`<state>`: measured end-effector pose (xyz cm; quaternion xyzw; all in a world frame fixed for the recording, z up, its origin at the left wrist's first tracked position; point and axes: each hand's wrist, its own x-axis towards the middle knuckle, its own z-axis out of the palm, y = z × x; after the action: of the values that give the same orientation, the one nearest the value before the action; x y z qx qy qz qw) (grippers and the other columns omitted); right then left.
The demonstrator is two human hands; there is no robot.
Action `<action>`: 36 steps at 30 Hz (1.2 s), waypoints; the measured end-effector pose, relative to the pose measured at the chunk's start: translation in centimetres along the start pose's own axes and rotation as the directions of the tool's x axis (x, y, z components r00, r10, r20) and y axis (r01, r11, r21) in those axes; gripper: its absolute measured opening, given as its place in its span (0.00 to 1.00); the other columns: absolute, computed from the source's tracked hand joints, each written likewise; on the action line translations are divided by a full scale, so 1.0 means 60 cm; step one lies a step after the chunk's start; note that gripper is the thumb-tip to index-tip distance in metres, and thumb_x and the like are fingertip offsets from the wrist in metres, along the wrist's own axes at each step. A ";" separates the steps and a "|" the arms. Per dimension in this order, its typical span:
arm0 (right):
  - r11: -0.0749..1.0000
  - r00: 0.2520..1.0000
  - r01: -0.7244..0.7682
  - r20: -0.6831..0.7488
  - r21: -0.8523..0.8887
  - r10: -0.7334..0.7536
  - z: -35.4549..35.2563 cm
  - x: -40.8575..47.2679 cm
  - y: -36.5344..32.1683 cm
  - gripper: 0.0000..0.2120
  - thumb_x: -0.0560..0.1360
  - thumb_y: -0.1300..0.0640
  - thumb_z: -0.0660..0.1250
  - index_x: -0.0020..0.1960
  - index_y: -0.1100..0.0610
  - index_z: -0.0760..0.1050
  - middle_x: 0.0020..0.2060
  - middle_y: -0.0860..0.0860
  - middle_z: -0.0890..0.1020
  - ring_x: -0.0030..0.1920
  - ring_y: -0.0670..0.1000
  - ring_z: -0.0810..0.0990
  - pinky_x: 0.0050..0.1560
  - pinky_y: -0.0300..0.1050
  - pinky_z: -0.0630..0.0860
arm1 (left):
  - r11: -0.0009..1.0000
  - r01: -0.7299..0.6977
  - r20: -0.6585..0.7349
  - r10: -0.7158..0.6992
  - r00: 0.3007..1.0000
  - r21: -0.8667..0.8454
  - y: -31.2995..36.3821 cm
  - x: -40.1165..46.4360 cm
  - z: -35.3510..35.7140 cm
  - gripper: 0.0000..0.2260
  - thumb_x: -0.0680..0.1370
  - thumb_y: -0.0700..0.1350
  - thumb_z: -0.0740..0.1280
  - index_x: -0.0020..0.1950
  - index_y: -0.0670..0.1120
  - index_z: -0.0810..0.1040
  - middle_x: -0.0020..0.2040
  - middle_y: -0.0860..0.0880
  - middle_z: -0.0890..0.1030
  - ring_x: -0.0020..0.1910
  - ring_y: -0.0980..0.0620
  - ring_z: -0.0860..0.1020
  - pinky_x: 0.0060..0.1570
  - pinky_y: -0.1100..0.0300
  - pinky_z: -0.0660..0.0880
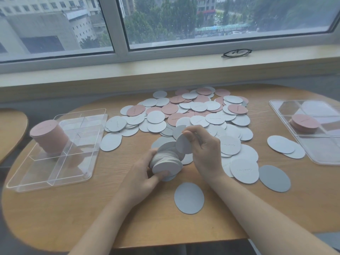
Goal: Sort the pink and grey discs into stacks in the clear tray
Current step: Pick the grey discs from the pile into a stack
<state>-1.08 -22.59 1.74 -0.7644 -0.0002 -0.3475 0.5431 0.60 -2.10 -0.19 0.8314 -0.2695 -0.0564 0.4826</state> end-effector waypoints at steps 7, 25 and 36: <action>1.000 0.991 -0.014 -0.134 -0.011 0.012 -0.007 0.003 0.002 0.07 0.83 0.54 0.60 0.50 0.57 0.72 0.31 0.46 0.74 0.30 0.46 0.66 0.31 0.37 0.63 | 1.000 -0.014 -0.010 0.015 1.000 0.018 -0.005 -0.001 0.002 0.17 0.73 0.56 0.72 0.60 0.58 0.74 0.53 0.55 0.82 0.53 0.51 0.81 0.53 0.44 0.78; 0.995 0.743 0.048 0.669 -0.091 0.025 0.037 -0.030 0.008 0.31 0.79 0.39 0.56 0.77 0.52 0.59 0.67 0.48 0.68 0.70 0.45 0.64 0.72 0.42 0.60 | 0.986 -0.053 0.043 0.046 0.998 0.160 -0.009 0.003 0.012 0.40 0.78 0.61 0.63 0.78 0.67 0.35 0.79 0.66 0.55 0.75 0.54 0.66 0.76 0.52 0.62; 0.916 0.893 0.181 0.450 -0.357 -0.001 -0.015 -0.009 0.016 0.32 0.76 0.32 0.54 0.70 0.53 0.69 0.62 0.49 0.70 0.63 0.50 0.68 0.66 0.47 0.63 | 0.989 -0.006 -0.004 0.007 1.000 0.147 -0.007 -0.001 0.006 0.30 0.79 0.38 0.69 0.73 0.62 0.62 0.68 0.64 0.72 0.65 0.65 0.72 0.64 0.65 0.70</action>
<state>-1.60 -23.54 0.82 -0.9146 -0.0905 -0.1839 0.3485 0.61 -2.20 -0.76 0.8641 -0.2745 -0.0330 0.4207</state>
